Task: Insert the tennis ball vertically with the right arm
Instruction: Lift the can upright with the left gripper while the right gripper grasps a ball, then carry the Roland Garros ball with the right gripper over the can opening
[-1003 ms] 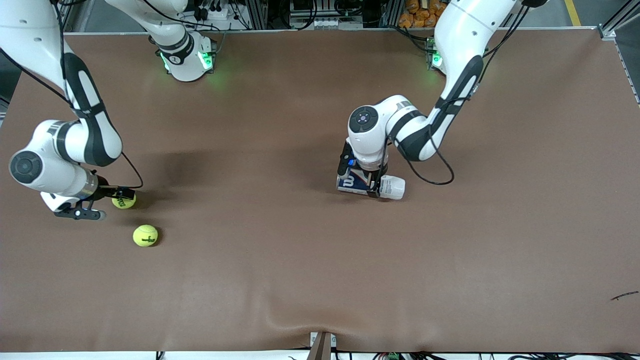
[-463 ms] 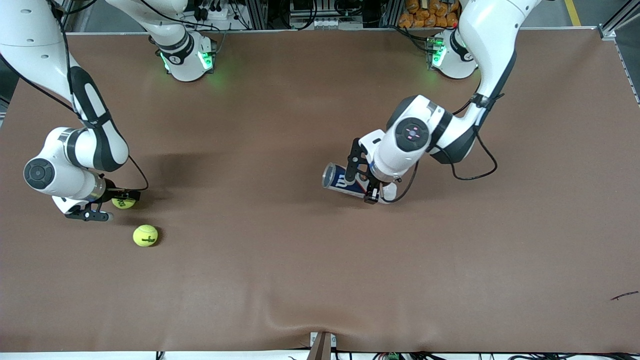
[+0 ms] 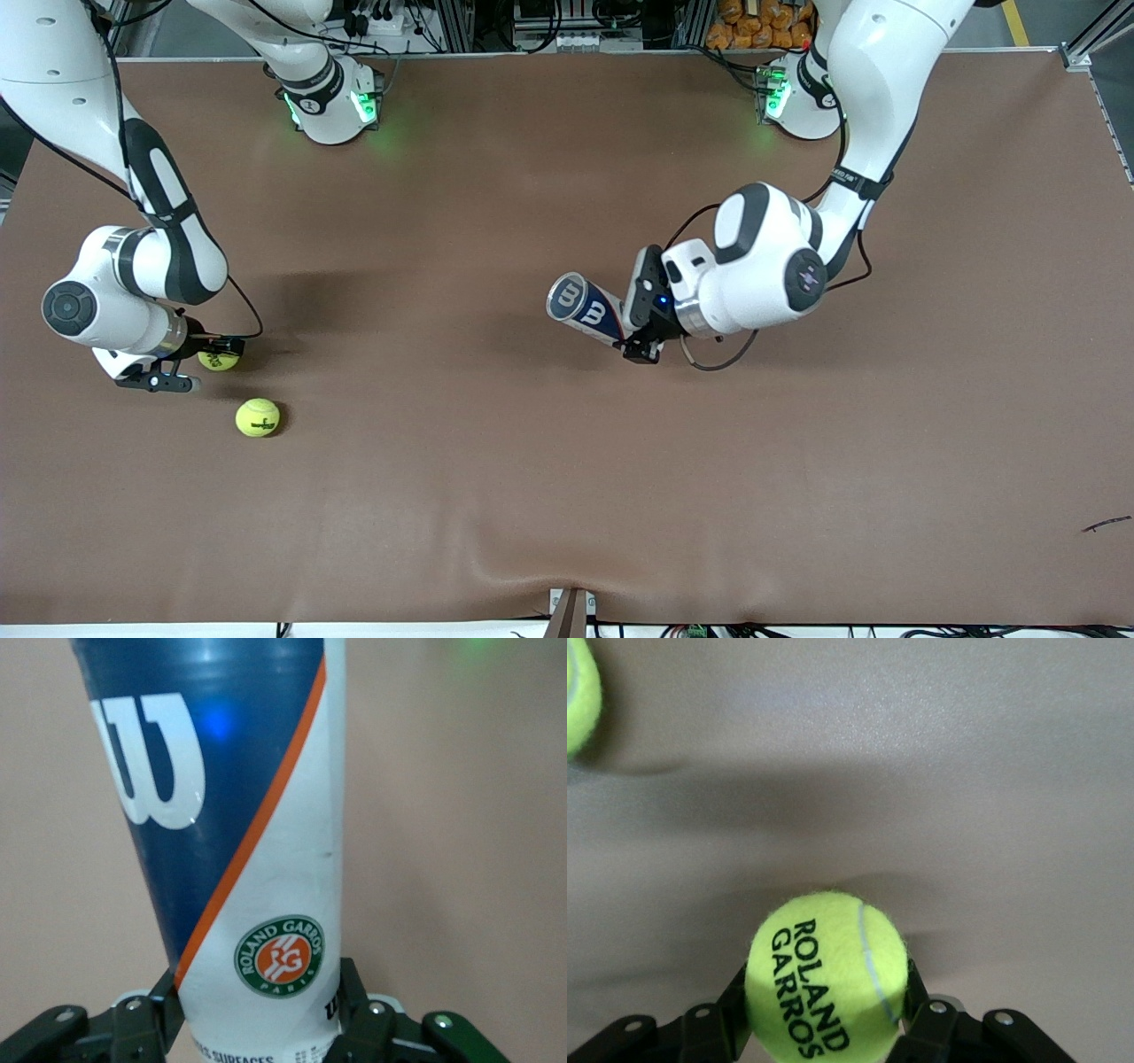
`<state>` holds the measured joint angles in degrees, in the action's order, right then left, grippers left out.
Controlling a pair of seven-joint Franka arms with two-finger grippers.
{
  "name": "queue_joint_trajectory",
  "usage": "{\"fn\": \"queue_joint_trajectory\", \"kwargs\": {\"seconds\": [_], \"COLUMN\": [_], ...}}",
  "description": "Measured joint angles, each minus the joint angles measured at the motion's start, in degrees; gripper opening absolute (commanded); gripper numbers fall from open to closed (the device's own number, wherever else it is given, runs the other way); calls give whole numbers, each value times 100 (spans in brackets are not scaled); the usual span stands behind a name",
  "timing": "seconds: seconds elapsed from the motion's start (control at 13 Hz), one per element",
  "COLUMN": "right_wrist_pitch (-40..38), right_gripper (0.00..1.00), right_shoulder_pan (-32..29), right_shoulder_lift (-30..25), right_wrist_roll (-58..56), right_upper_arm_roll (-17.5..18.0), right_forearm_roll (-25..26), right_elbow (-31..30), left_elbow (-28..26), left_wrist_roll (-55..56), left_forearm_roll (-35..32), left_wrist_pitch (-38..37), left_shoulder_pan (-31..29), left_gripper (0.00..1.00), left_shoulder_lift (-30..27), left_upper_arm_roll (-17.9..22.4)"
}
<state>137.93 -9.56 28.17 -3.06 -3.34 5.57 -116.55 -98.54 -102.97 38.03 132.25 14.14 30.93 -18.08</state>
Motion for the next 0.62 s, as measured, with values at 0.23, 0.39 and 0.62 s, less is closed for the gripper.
{"fn": "queue_joint_trajectory", "kwargs": {"seconds": [0.23, 0.39, 0.62], "right_wrist_pitch": [27, -88, -1138], "right_gripper": [43, 44, 44], "right_shoulder_pan": [0, 0, 4], "right_shoulder_lift": [-18, -130, -495], "right_wrist_roll": [-15, -118, -188], "right_upper_arm_roll": [6, 17, 75], "right_forearm_roll": [1, 1, 1], "right_elbow": [140, 262, 562], "left_elbow": [35, 41, 34], "left_wrist_roll": [-1205, -1928, -3401], "left_forearm_roll": [1510, 2472, 4216], "left_wrist_pitch": [127, 223, 274], "left_shoulder_pan": [35, 160, 361], "left_gripper": [70, 70, 70], "left_shoulder_lift": [284, 473, 904], "left_upper_arm_roll": [-30, -44, -49]}}
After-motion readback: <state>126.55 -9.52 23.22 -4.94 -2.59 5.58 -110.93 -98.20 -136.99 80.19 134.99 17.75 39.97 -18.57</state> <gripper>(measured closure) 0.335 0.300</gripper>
